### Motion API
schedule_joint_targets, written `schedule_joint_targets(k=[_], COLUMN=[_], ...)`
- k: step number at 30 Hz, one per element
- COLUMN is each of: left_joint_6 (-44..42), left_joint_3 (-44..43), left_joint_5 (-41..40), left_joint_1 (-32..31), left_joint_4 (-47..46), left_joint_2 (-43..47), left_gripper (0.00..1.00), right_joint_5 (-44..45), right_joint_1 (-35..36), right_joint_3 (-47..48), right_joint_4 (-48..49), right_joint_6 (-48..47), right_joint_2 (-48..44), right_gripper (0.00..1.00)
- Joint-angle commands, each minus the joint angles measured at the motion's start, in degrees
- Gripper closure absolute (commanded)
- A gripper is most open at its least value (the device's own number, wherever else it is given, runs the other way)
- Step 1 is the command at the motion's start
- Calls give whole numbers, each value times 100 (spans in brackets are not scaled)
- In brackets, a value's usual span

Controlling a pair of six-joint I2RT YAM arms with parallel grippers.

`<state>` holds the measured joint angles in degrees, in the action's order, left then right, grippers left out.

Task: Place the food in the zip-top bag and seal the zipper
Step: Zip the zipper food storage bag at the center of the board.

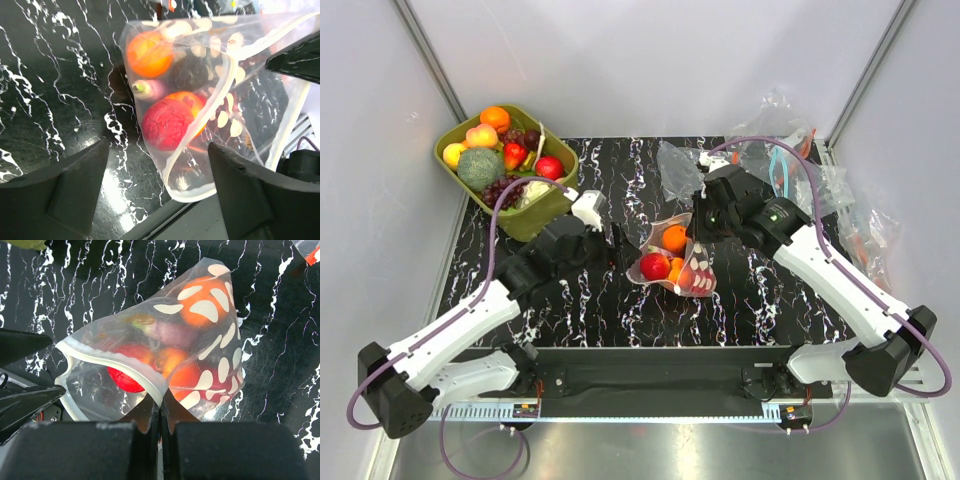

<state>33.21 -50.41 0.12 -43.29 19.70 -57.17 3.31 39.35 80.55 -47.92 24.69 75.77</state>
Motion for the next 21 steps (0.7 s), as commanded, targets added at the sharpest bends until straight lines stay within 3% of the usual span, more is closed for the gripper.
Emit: schedule_joint_targets(k=[1, 4, 6, 7, 10, 13, 21], left_joint_6=[-113, -148, -227, -262, -298, -315, -210], left_joint_3=[93, 163, 163, 146, -47, -319, -997], left_joint_5=[216, 304, 296, 296, 374, 419, 700], left_joint_1=[-31, -39, -39, -39, -39, -31, 31], left_joint_4=[-379, -459, -459, -450, -424, -362, 165], left_joint_2=[-75, -110, -207, -242, -365, -278, -207], left_gripper=[21, 32, 45, 63, 92, 100, 100], right_joint_5=[-129, -146, -225, -278, -594, -919, -938], right_joint_1=[-24, -24, -24, -24, -24, 37, 766], right_joint_3=[233, 259, 250, 242, 311, 452, 1278], right_joint_4=[240, 239, 274, 327, 371, 397, 170], right_joint_6=[-25, 10, 27, 19, 18, 19, -122], right_joint_2=[87, 140, 158, 210, 359, 562, 1088], right_gripper=[100, 100, 100, 100, 100, 100, 100])
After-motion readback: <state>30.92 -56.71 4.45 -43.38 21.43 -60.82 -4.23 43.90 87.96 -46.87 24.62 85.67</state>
